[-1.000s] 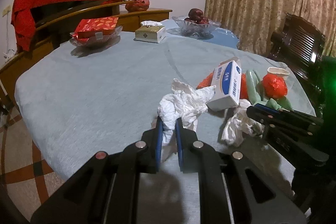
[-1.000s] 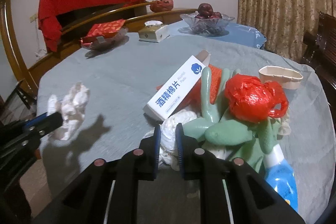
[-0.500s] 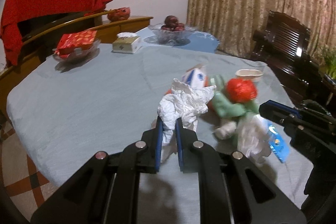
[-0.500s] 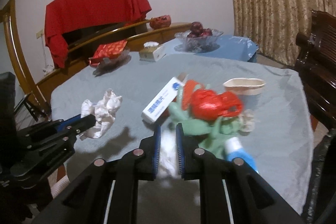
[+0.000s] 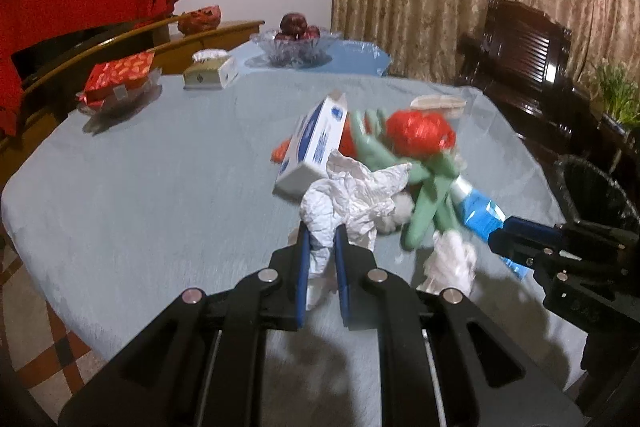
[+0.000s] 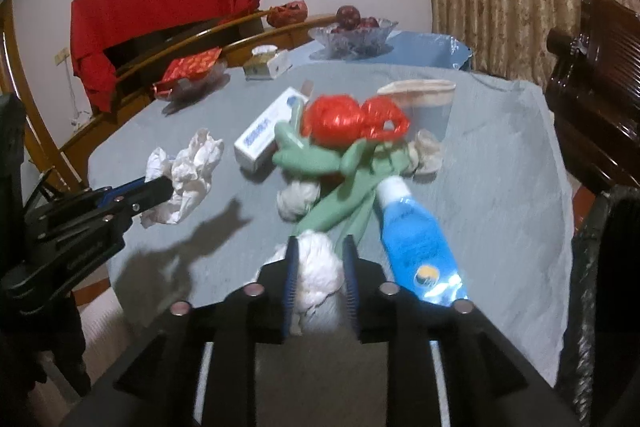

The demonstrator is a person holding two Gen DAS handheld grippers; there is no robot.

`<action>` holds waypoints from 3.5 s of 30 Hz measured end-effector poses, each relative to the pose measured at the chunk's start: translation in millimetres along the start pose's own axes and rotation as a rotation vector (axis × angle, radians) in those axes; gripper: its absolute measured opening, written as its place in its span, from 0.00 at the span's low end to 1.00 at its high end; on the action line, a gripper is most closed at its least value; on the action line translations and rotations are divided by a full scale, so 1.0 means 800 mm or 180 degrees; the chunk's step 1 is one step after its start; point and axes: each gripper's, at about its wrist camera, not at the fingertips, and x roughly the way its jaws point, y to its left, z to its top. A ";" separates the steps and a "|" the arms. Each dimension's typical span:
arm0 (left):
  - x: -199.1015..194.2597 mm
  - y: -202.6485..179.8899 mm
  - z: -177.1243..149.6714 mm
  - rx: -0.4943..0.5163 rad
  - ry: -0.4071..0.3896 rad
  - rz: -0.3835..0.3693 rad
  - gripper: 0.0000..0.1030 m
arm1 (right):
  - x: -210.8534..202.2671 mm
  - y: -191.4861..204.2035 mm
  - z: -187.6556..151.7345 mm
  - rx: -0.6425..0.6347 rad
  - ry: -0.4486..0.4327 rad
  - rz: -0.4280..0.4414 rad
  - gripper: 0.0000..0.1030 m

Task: Collect trash
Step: 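Grasp a white tissue with the left tool while the right tool grasps another tissue, then carry both white tissues over the trash bin and release them inside, then move both open tools back to the trash on the table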

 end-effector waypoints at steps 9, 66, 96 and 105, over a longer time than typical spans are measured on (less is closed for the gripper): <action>0.006 0.024 -0.020 -0.0089 0.0091 0.0049 0.11 | 0.025 0.021 -0.011 -0.0064 0.0145 -0.0076 0.56; 0.026 -0.428 0.029 0.1102 -0.0025 -0.1940 0.12 | -0.261 -0.300 -0.083 0.1060 -0.0460 -0.1909 0.31; -0.001 -0.275 0.055 0.0717 -0.0333 -0.1302 0.83 | -0.244 -0.250 -0.047 0.0977 -0.0702 -0.1694 0.94; -0.015 -0.150 0.072 0.0400 -0.0487 -0.0661 0.83 | -0.175 -0.173 0.011 0.0660 -0.0754 -0.1206 0.94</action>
